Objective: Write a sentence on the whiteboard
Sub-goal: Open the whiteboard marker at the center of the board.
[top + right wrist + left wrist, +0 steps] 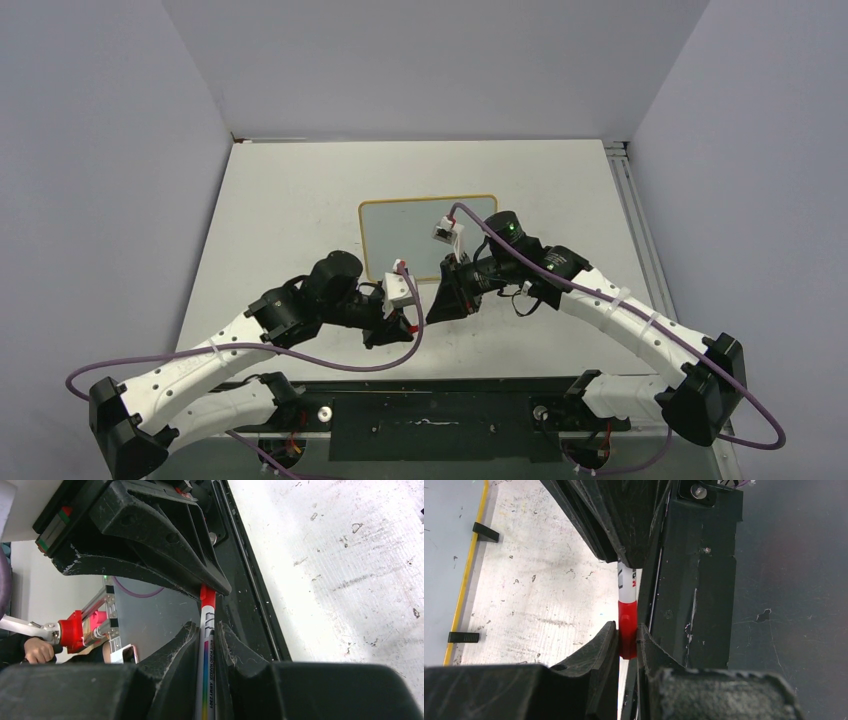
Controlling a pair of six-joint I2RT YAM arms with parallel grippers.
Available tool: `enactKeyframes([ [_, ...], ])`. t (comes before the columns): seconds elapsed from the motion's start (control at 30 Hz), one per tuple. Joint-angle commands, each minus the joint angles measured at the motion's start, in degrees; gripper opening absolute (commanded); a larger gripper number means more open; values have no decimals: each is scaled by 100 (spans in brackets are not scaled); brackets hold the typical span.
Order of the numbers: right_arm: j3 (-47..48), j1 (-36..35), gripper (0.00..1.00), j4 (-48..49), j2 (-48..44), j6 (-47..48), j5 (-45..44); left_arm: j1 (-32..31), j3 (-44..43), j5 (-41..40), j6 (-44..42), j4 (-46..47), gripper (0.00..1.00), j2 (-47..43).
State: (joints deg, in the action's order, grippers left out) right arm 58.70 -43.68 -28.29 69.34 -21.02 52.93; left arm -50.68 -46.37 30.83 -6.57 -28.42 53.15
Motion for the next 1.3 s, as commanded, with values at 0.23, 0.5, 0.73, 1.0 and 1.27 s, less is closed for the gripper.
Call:
enactKeyframes([
  [0.23,212,-49,5,139,-316,28,196,5,-4,-829,-59,241,0,-72],
  [0.5,390,485,5,-112,-512,273,564,-4,58,-998,-83,254,0,-134],
  [0.73,642,607,5,-667,-487,685,449,-43,58,-1059,-116,200,0,-52],
  [1.0,839,766,5,-878,-501,859,506,-46,75,-1145,-128,172,0,-63],
  [1.27,1041,882,5,-1077,-520,977,473,-46,89,-1208,-121,158,0,-81],
])
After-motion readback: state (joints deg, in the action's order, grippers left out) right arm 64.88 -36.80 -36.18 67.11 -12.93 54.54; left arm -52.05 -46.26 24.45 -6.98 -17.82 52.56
